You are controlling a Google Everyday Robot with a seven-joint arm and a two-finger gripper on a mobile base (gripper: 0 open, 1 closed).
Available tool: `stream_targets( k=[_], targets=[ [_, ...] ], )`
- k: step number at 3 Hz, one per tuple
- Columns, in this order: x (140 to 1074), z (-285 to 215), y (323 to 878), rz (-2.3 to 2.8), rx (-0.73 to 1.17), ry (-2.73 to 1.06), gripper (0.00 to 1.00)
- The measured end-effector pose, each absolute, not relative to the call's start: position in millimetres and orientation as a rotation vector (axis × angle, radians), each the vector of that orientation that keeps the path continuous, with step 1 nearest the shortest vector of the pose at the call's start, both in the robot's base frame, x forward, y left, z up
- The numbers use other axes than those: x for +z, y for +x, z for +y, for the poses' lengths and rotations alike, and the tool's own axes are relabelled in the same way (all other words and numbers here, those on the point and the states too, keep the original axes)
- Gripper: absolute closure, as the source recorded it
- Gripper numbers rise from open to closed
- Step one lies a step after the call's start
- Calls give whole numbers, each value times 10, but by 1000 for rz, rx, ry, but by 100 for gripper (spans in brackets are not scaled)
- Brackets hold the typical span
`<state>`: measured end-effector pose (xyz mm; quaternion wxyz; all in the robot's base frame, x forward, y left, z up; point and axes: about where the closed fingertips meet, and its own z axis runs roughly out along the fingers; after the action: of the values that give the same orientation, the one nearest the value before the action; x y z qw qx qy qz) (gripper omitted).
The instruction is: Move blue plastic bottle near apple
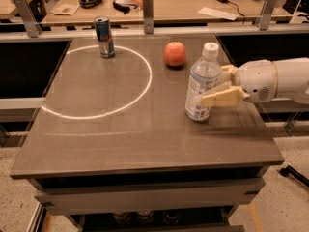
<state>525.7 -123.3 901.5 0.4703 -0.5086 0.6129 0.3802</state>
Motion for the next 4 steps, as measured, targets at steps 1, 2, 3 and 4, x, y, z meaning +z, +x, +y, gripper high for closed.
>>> stream_targets(
  k=[1, 2, 3, 4],
  targets=[
    [8990, -1265, 5259, 1518, 931, -1232, 64],
    [8985, -1246, 5352, 1470, 919, -1198, 87],
    [9019, -1252, 5604, 1411, 858, -1173, 100],
    [9174, -1393, 5906, 1369, 745, -1152, 100]
  ],
)
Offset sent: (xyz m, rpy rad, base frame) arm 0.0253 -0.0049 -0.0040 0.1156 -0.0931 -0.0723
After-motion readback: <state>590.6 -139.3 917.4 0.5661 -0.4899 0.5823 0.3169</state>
